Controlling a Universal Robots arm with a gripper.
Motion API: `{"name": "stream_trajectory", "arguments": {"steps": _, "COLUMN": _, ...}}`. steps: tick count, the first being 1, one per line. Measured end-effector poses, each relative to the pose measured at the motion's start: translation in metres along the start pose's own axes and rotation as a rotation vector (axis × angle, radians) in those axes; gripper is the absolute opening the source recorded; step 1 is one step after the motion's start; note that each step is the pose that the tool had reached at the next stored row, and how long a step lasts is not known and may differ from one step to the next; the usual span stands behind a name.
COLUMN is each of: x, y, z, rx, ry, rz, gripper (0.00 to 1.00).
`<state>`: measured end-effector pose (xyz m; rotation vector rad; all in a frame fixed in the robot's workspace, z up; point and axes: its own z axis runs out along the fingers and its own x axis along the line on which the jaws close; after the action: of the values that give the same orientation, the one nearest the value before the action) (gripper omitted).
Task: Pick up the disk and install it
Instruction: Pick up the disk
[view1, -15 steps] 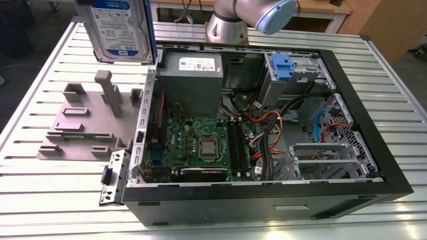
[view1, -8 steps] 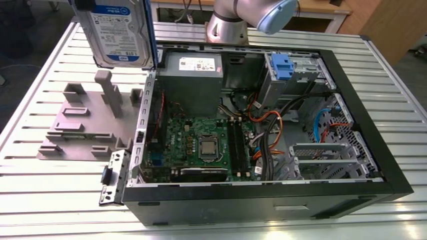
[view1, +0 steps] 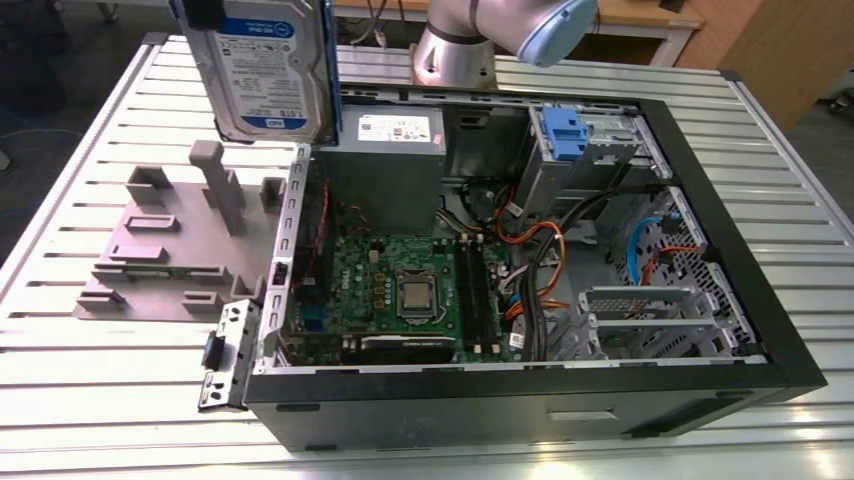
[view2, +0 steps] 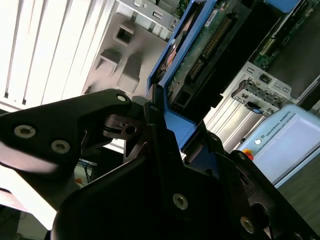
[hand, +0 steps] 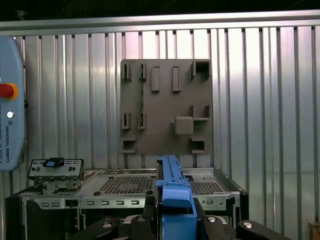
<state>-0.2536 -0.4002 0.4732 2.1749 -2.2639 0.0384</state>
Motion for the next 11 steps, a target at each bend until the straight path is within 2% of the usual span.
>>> {"name": "stream_trajectory", "arguments": {"steps": 11, "x": 0.0004, "y": -0.0347, "z": 0.0013, "rx": 0.0, "ry": 0.0, "rz": 0.0, "gripper": 0.36}}
